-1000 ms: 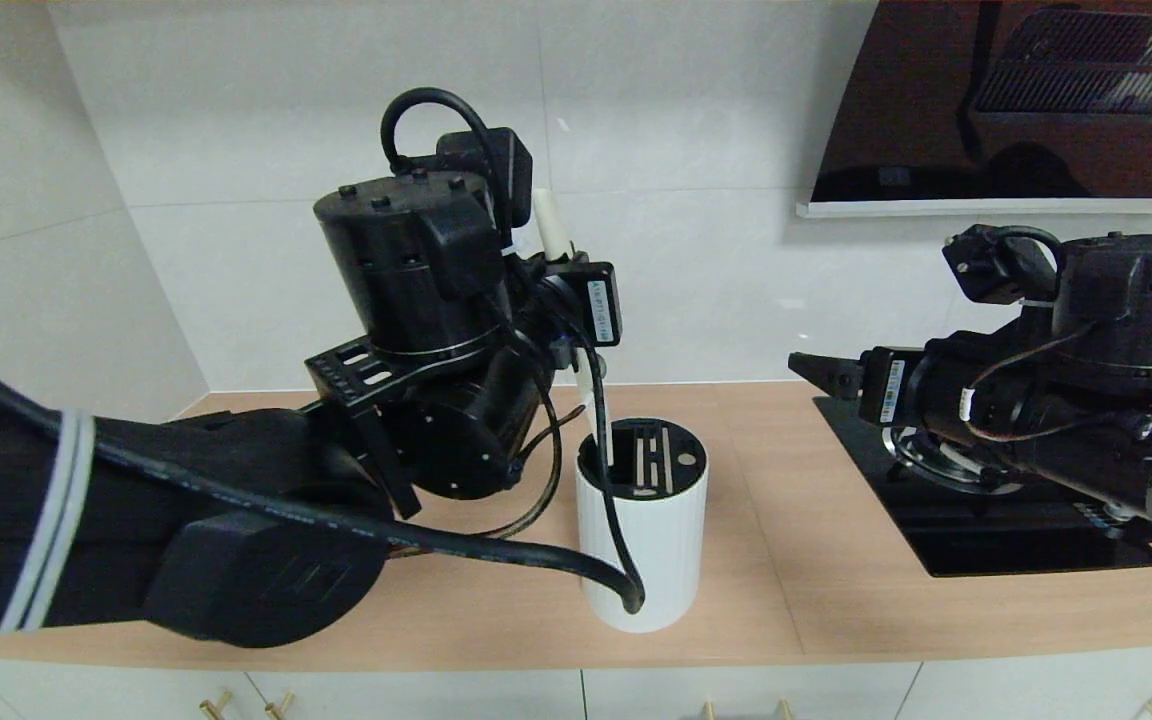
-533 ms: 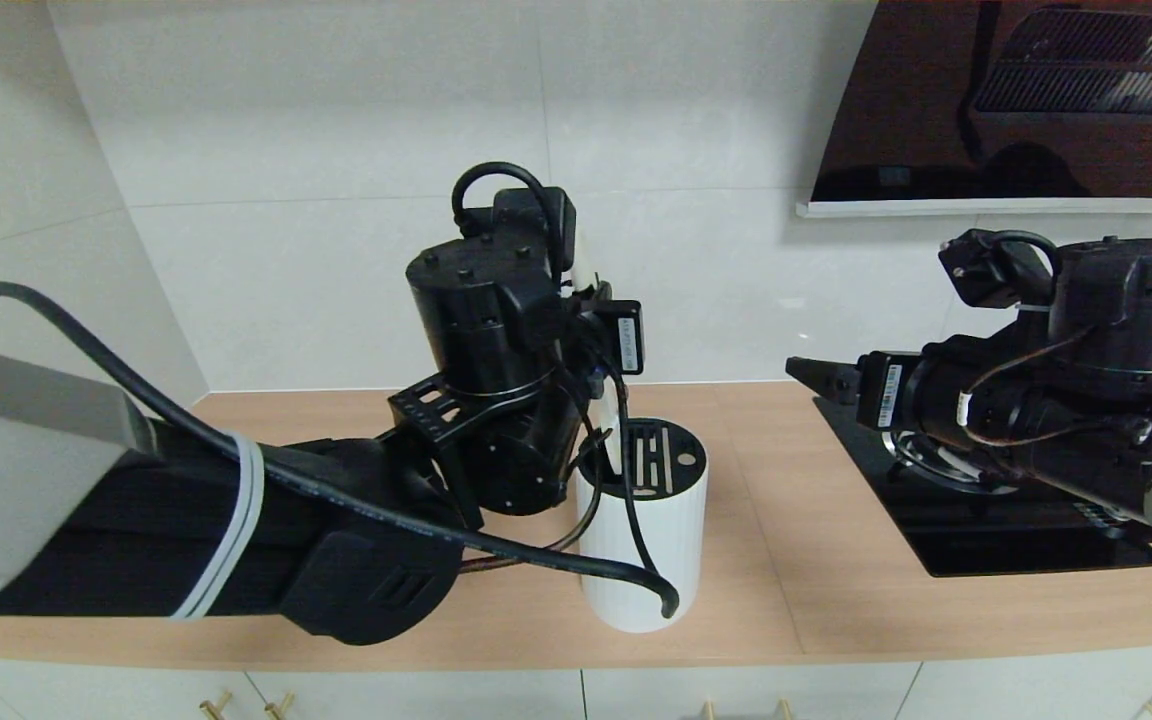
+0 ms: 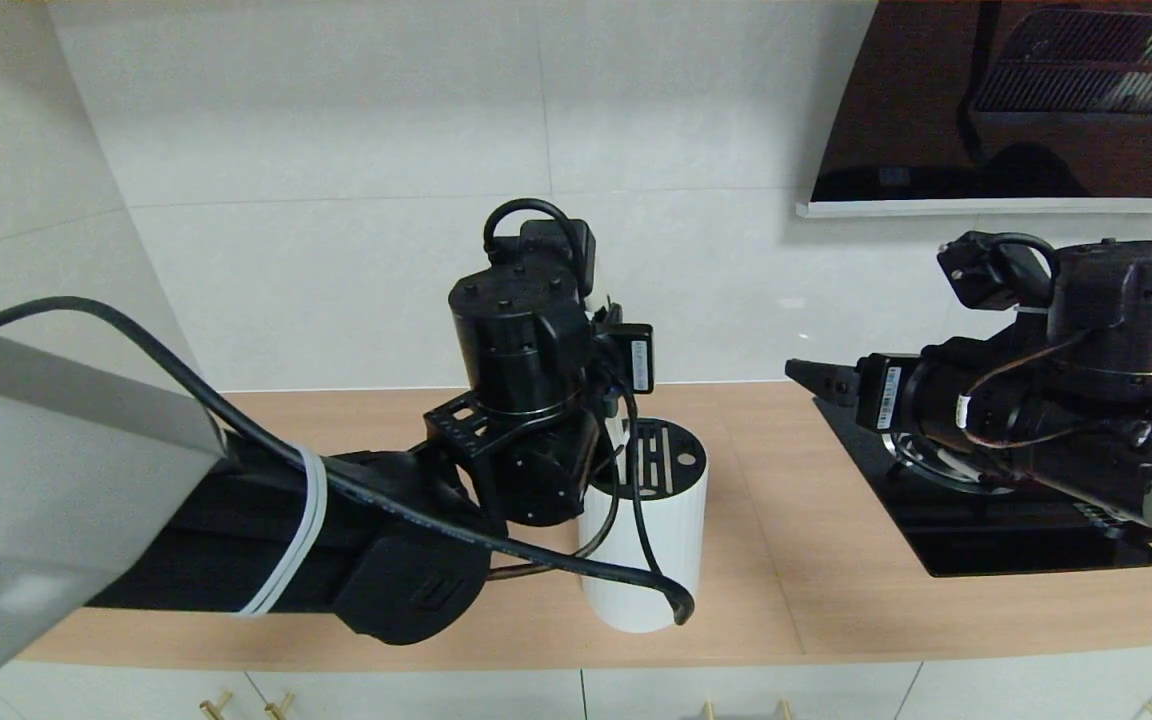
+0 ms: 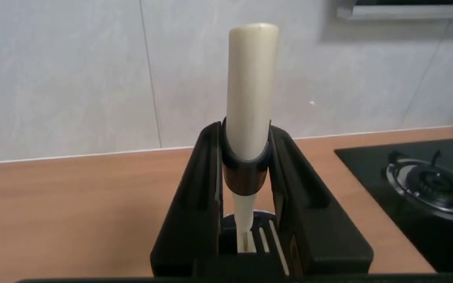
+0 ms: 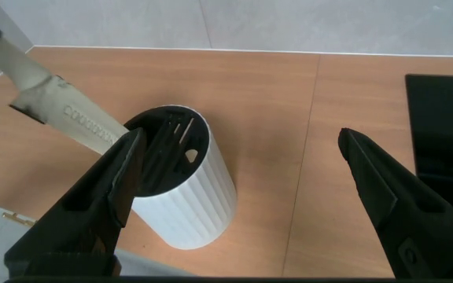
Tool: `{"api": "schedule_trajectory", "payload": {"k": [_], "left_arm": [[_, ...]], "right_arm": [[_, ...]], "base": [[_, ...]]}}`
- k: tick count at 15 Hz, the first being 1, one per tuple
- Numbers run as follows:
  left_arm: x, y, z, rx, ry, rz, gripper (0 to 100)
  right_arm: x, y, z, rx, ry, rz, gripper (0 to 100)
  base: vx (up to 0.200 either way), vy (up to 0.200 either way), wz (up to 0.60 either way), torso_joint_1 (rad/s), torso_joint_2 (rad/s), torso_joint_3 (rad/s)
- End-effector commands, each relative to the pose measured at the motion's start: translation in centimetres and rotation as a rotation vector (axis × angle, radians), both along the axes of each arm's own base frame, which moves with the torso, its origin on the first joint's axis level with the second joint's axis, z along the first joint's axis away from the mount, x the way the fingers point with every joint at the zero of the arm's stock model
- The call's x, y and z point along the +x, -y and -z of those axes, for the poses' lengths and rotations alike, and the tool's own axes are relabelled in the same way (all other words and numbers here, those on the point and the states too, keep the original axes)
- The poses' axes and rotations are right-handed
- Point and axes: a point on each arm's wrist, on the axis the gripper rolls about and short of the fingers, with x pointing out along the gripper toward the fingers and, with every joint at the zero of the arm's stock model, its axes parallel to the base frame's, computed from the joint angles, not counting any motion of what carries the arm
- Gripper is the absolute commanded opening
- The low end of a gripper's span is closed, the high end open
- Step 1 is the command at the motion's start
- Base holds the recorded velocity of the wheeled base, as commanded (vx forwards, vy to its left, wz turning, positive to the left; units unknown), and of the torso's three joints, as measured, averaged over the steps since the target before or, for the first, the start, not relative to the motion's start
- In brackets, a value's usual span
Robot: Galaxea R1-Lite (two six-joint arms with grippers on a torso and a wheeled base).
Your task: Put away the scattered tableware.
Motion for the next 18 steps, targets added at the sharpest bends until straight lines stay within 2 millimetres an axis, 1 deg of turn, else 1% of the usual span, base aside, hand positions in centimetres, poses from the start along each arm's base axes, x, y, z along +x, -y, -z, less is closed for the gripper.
{"api": "schedule_trajectory", "payload": {"k": [1,6,7,11,18], "left_arm": [[0.3,0.4,1.2,0.016,-0.022,-0.002,0],[0.5,1.4,3.2,0.032,-0.062,-0.009,0],[0.5,1.4,3.3,0.034,-0.064,-0.014,0],[1.0,2.1,5.5,0.052,-0.098,-0.02,0],[1.3,2.4,8.2,0.08,-0.149,-0.033,0]], "right_arm": [[0.1,-0.1,0.1,-0.002,-0.004,0.0,100],[0.1,-0.1,0.3,-0.005,-0.01,0.0,100],[0.1,0.0,0.4,-0.006,-0.011,0.0,100],[0.1,0.0,0.4,-0.007,-0.012,0.0,100],[0.0,0.0,0.6,-0.011,-0.017,-0.001,100]], "base": [[0.0,0.0,0.0,0.0,0.0,0.0],[0.0,0.0,0.0,0.0,0.0,0.0],[0.0,0.0,0.0,0.0,0.0,0.0],[0.0,0.0,0.0,0.0,0.0,0.0],[0.0,0.0,0.0,0.0,0.0,0.0]]}}
